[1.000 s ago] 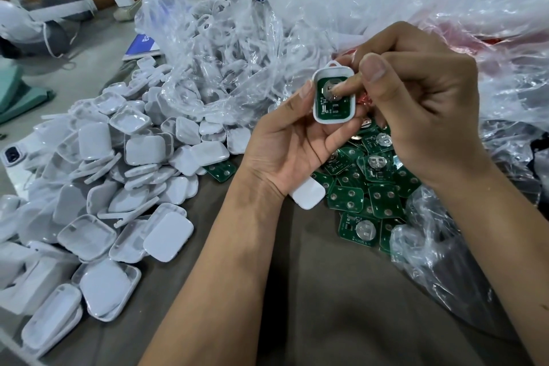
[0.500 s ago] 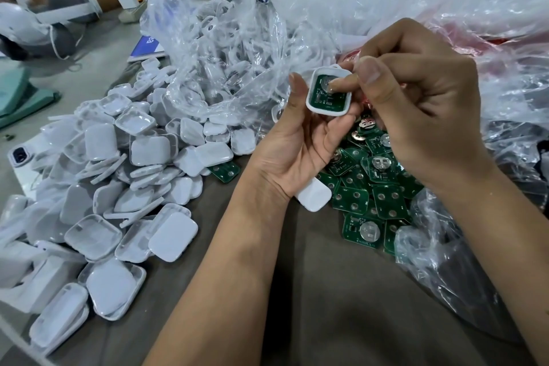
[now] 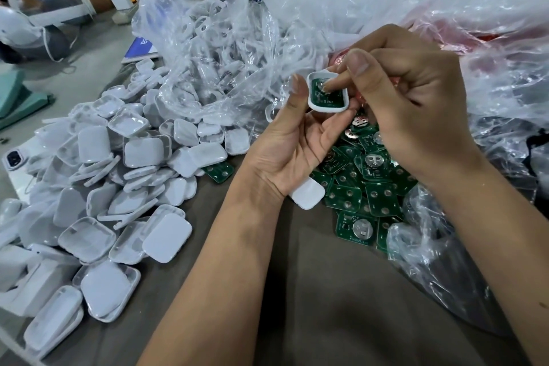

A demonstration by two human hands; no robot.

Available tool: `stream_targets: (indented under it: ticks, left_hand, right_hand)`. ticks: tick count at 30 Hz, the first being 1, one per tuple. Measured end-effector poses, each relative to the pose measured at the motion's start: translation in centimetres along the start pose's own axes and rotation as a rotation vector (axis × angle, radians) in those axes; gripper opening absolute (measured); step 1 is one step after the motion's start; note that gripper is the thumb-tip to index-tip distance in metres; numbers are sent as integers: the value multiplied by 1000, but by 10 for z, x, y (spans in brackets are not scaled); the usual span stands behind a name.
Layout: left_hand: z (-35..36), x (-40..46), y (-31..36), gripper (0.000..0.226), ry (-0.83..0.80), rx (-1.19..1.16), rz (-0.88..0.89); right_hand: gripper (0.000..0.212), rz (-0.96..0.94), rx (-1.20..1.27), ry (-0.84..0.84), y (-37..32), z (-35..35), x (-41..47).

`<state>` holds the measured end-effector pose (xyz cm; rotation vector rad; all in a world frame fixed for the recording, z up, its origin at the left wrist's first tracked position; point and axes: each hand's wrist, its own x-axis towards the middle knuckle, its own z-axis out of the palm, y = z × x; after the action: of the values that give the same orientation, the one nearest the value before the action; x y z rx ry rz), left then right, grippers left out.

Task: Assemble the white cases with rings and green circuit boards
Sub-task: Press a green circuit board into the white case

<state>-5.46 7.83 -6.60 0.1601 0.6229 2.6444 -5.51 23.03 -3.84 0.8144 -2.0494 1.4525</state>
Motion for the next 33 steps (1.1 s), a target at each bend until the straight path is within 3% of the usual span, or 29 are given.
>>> stream_targets:
  ticks: [8, 11, 13, 17, 23, 28, 33]
  left_hand:
    - [-2, 0, 0, 70, 5, -24, 33]
    - [-1, 0, 3, 60, 66, -49, 115]
    - [-1, 2, 8, 57, 99, -76, 193]
    - [-1, 0, 20, 55, 116, -82, 308]
    - [-1, -4, 27, 42, 96, -108, 374]
    - [0, -6, 26, 46, 99, -119, 384]
    - [1, -6, 25, 52, 142, -74, 386]
  right_hand:
    - [30, 130, 168, 142, 2, -4, 1]
    - [34, 209, 128, 190, 5, -5, 1]
    - [34, 258, 18, 85, 10, -7, 0]
    - [21, 259, -275, -421, 6, 5, -8]
    - [66, 112, -636, -759, -9, 27, -15]
    - [43, 160, -514, -770, -8, 23, -14]
    - [36, 289, -253, -594, 2, 13, -11]
